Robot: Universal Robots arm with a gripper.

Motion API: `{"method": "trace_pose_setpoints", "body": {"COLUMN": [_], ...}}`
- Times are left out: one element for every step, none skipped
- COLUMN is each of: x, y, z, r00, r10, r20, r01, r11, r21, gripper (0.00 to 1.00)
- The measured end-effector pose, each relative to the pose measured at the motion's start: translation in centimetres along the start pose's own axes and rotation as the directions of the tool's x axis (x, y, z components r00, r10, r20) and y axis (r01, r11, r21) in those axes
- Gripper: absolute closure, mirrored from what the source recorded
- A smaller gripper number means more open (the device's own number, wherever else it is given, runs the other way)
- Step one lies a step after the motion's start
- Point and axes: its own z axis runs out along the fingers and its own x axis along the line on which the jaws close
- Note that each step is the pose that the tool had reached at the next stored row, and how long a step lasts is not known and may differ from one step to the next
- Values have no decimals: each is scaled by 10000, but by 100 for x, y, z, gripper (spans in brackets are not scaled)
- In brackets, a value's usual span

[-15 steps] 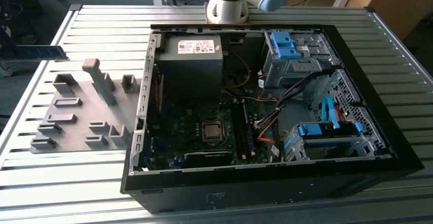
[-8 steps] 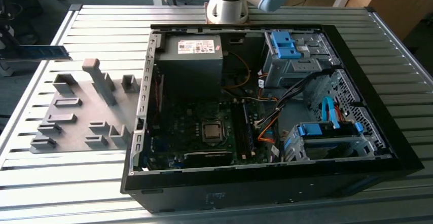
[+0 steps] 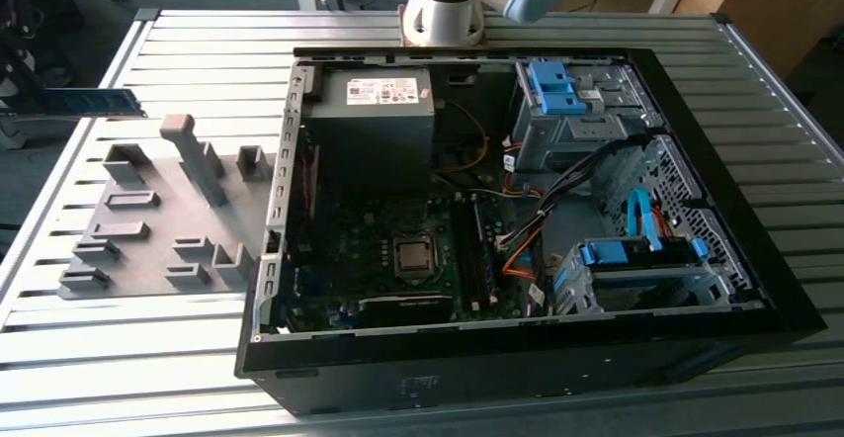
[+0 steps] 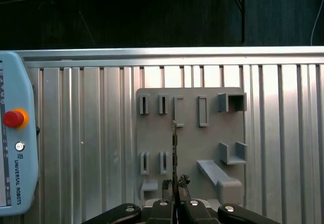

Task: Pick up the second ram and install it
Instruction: 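Pick up the second ram and move it above second insertion slot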

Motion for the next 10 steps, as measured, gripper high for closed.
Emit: {"method": "trace_pose_setpoints", "body": {"x": [0,0,-1,-1,-1,-1,-2,-2,-2,-2], "y": [-6,-11,-17,-23,-28,-34,-39,-43,-47,-51], "z": [-1,0,-1,-1,-1,-1,-1,-1,-1,0], "r00": [10000,10000,10000,10000,10000,10000,10000,10000,10000,10000], "r10": [0,0,0,0,0,0,0,1,0,0], "r20": [-1,0,0,0,0,0,0,0,0,0], "r01": [0,0,0,0,0,0,0,-1,0,0], "r11": [10000,10000,10000,10000,10000,10000,10000,10000,10000,10000], "r21": [-1,0,-1,-1,-1,0,0,0,0,0], "gripper": [86,86,86,86,86,86,86,86,86,86]}}
